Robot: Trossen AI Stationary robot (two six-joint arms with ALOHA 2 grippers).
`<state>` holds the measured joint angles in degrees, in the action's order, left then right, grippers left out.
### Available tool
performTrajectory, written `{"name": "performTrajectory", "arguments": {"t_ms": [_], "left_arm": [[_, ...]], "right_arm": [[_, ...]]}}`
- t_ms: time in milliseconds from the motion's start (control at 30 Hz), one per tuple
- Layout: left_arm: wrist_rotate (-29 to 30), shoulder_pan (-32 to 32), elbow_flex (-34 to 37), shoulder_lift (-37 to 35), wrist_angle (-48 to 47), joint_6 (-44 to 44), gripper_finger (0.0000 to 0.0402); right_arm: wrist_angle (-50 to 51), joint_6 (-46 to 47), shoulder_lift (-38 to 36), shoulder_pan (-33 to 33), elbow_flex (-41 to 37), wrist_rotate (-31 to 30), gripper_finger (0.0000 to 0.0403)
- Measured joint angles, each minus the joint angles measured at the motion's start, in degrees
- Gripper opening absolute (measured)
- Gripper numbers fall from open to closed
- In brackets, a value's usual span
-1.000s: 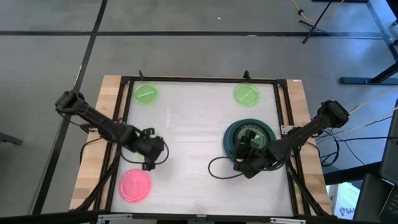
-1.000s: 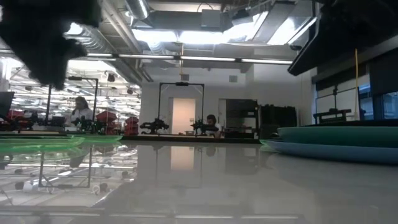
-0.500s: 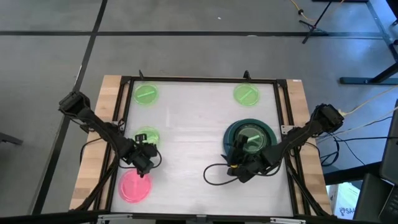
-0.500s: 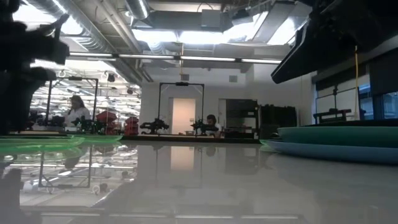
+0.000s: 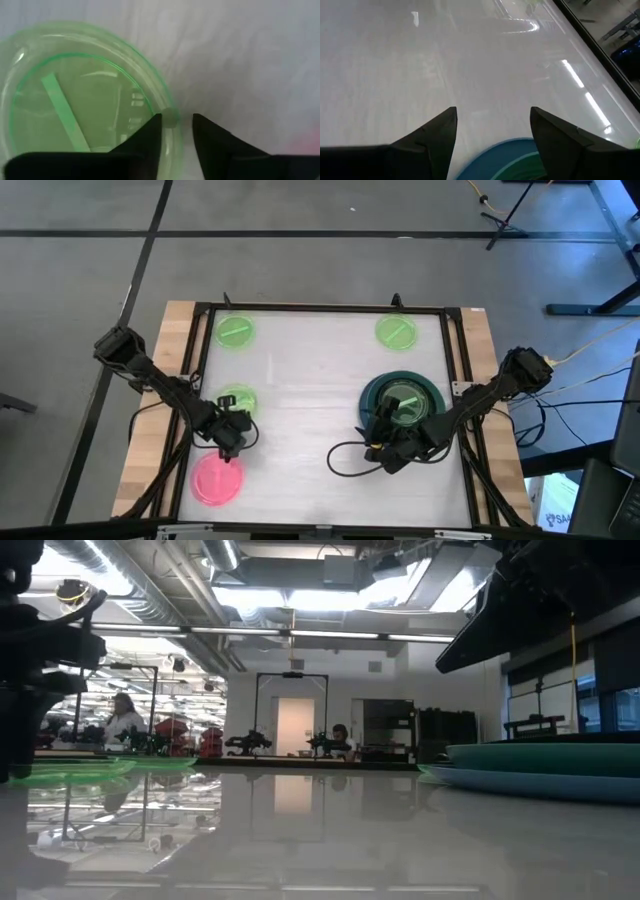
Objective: Stack plastic plates
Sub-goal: Stack the middle left transparent green plate into the transparent green plate
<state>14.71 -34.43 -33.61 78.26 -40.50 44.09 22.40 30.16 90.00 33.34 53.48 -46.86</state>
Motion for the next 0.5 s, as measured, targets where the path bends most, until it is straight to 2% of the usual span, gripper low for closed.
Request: {"name": "performTrajectory", "arguments": {"t_ms": [200,333,500], "left_arm": [[1.5,0.7,-0.6,0.1,0.4,-5.5,0.0011],[3.1,0.7,-3.3,0.2,0.7,-9.8,0.0007],[5.3,1.0,-6.8,0.2,4.1,-21.1,0.0003]], "right_arm": [[-0.1,0.0,0.0,0.0,0.0,0.1,0.0241],[-2.9,-2.4,0.0,0.0,0.0,0.5,0.0241],[-11.3,-14.3,1.8,-0.1,0.0,2.2,0.0241]]}}
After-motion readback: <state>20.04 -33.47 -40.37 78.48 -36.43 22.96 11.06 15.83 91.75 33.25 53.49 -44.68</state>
